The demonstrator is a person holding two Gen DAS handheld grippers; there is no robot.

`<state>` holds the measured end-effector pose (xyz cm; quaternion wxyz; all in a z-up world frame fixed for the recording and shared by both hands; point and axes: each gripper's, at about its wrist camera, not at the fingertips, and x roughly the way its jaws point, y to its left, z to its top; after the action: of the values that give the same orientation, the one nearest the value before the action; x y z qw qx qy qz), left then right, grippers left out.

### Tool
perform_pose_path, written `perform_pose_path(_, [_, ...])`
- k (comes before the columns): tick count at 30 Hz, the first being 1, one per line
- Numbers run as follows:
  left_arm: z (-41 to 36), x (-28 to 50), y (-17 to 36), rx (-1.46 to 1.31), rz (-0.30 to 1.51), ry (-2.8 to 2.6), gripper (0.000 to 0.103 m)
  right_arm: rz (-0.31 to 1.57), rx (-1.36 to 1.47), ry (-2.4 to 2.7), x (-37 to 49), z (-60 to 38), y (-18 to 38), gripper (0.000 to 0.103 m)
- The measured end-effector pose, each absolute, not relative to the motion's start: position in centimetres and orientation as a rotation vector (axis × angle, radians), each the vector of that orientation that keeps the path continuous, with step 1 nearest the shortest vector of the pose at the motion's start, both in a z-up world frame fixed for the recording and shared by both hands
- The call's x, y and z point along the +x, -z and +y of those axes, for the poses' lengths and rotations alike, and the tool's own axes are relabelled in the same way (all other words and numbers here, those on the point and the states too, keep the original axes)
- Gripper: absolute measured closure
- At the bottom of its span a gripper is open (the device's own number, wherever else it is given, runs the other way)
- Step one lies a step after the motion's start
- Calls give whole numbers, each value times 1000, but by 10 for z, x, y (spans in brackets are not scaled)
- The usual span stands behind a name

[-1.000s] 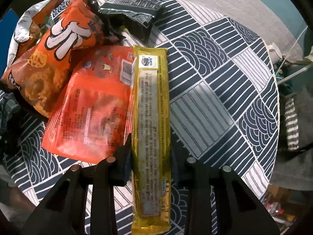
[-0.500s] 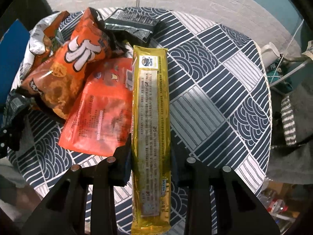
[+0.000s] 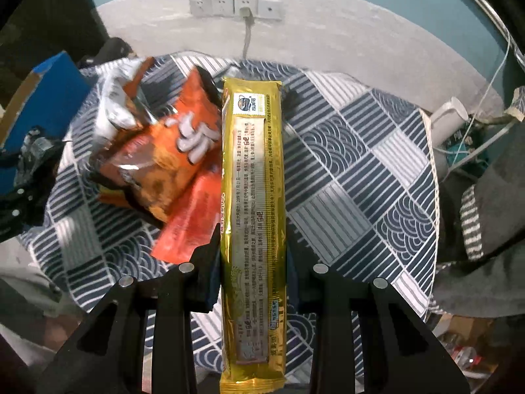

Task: Organize snacks
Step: 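Lift the black bag and yellow bar and carry both over the box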

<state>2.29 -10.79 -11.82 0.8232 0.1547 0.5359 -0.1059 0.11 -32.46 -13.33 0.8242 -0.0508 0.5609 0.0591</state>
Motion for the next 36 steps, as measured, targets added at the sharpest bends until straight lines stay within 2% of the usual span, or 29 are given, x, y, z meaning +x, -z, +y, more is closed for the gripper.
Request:
perform_pose_path(9, [-102, 10, 84, 354, 1044, 232, 40, 1155, -108, -158, 1, -307, 109, 73])
perform_pose_path(36, [-29, 11, 45, 206, 993, 168, 40, 1085, -170, -315, 12, -214, 56, 72])
